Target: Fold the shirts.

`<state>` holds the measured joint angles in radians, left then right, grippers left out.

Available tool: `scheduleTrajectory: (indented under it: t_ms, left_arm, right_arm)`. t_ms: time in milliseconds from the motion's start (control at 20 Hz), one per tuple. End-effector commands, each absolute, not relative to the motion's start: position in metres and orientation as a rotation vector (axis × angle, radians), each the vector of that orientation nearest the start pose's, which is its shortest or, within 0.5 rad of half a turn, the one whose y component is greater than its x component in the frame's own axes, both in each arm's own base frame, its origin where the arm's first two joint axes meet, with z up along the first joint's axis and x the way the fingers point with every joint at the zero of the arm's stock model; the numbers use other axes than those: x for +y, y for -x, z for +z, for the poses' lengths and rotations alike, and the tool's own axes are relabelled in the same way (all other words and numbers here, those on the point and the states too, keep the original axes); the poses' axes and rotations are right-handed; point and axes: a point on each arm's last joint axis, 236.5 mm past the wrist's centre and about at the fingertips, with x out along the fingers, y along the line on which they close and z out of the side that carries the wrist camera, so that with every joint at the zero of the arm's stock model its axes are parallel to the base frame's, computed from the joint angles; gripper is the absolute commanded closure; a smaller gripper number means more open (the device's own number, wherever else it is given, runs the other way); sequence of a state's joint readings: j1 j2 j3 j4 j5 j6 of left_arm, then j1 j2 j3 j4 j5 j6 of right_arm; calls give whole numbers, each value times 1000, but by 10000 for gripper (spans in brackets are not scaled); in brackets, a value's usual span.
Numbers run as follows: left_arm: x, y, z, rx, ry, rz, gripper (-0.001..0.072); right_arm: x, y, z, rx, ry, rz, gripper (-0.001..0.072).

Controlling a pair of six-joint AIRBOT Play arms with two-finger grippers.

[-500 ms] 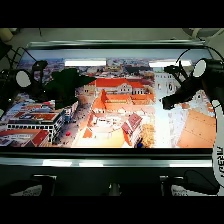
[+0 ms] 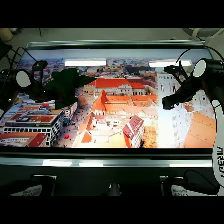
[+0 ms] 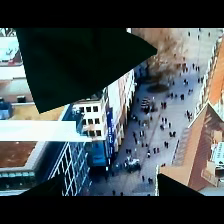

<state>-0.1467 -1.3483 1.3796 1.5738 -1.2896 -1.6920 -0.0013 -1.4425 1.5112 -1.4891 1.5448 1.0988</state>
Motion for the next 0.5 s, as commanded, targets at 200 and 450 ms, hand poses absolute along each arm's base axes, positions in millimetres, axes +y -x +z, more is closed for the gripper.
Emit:
scheduleTrajectory:
  t_ms: [200,450]
  left_arm:
    - [-63,-420,53,1191,24,-56,33]
    - [-78,-471,58,1010,70,-99,28]
  right_arm:
    - [19,-386,47,1408,321,404,37]
    - [19,-415,52,1286,334,370,36]
